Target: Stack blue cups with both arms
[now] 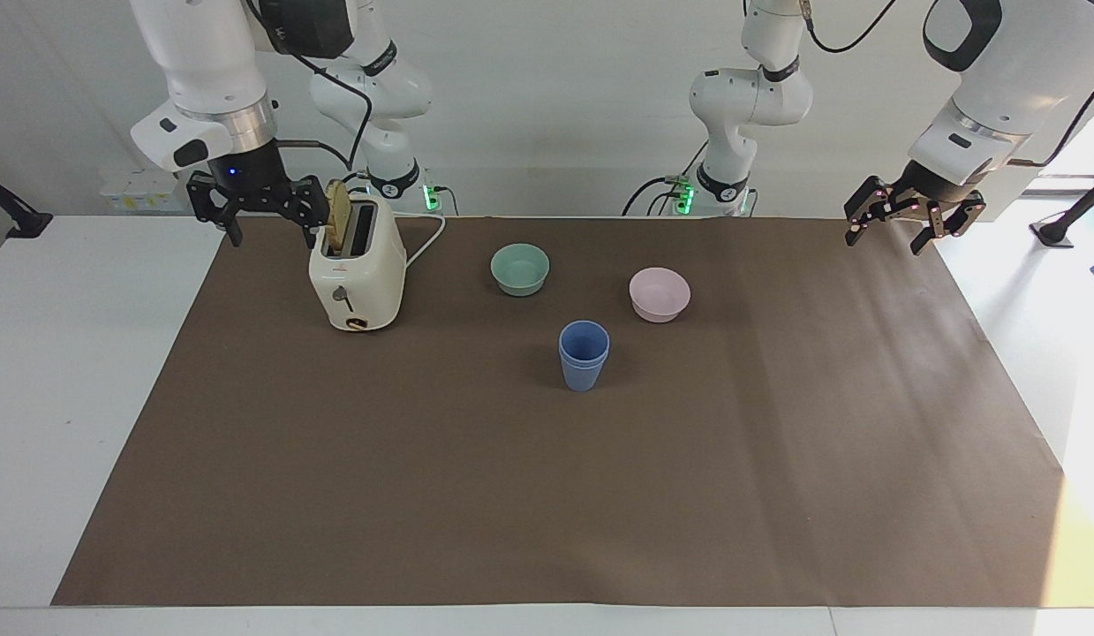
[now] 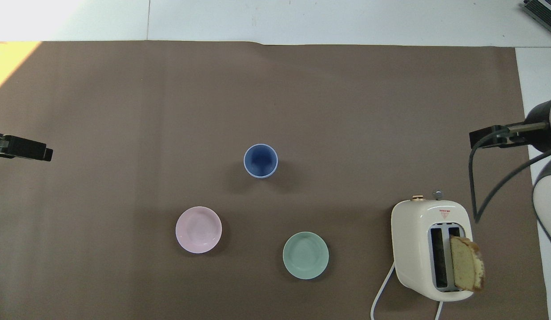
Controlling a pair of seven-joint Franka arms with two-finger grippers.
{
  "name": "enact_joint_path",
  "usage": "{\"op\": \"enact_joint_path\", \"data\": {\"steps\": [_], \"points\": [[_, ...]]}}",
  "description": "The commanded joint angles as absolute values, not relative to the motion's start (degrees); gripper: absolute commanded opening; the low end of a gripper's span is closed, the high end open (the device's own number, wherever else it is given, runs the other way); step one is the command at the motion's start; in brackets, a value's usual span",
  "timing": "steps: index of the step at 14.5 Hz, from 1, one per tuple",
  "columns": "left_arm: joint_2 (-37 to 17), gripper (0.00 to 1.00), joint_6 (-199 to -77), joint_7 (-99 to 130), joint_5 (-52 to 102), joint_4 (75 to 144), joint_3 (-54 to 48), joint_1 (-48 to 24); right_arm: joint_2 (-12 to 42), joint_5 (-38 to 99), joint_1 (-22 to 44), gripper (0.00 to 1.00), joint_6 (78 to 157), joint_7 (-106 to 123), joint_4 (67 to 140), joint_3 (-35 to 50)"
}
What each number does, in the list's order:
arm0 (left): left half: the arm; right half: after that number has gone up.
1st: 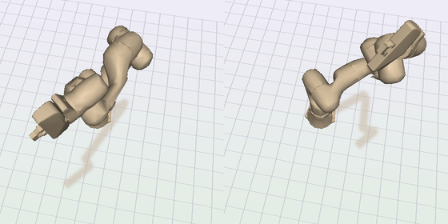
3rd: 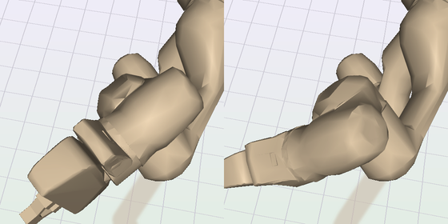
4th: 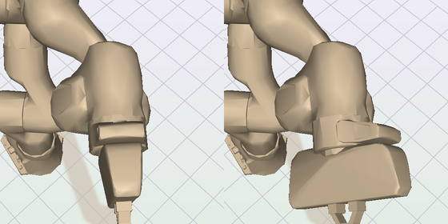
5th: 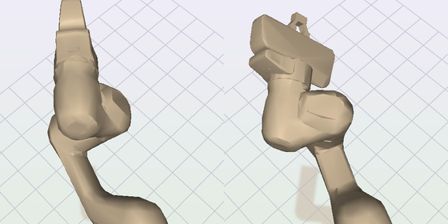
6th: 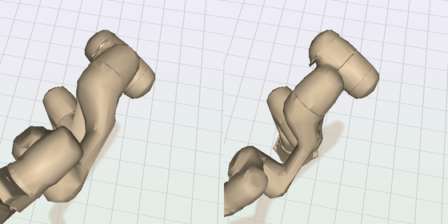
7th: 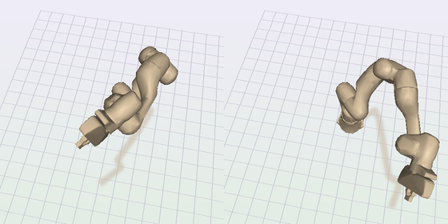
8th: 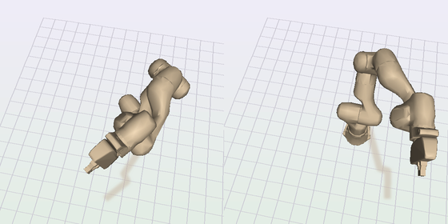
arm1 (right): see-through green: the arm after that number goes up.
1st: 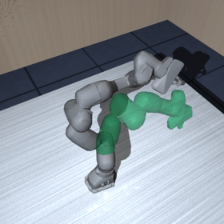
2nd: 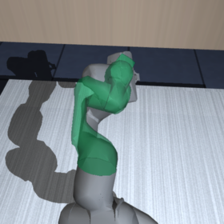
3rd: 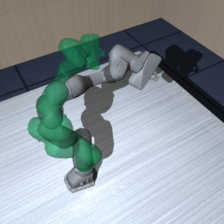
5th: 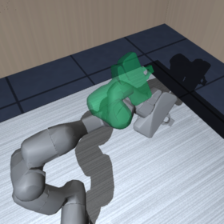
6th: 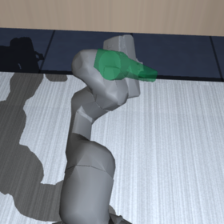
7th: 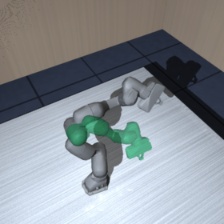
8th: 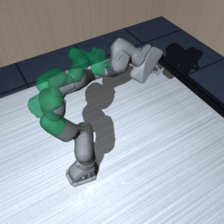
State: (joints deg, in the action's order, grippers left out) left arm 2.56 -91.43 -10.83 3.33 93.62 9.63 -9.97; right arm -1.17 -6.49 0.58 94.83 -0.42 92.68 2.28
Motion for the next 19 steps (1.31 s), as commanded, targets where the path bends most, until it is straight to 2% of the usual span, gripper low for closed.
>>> {"op": "enact_joint_path", "data": {"steps": [1,8,11,19], "points": [[3.08,1.00,-91.23,-11.07,2.55,93.52,9.40,-9.93,-3.69,-5.71,0.09,1.00,96.85,0.88,95.54,2.46],[2.99,1.00,-91.23,-11.34,2.55,93.43,9.40,-9.84,-3.34,-5.45,0.00,1.00,96.33,0.70,94.66,2.46],[2.90,1.00,-91.23,-11.34,2.55,93.25,9.40,-9.84,-3.43,1.58,-1.57,1.00,95.80,0.96,94.75,2.11],[2.90,1.00,-89.65,-10.99,2.46,92.90,9.23,-9.67,-3.43,0.70,-1.41,1.00,95.98,1.06,94.75,2.11]]}}
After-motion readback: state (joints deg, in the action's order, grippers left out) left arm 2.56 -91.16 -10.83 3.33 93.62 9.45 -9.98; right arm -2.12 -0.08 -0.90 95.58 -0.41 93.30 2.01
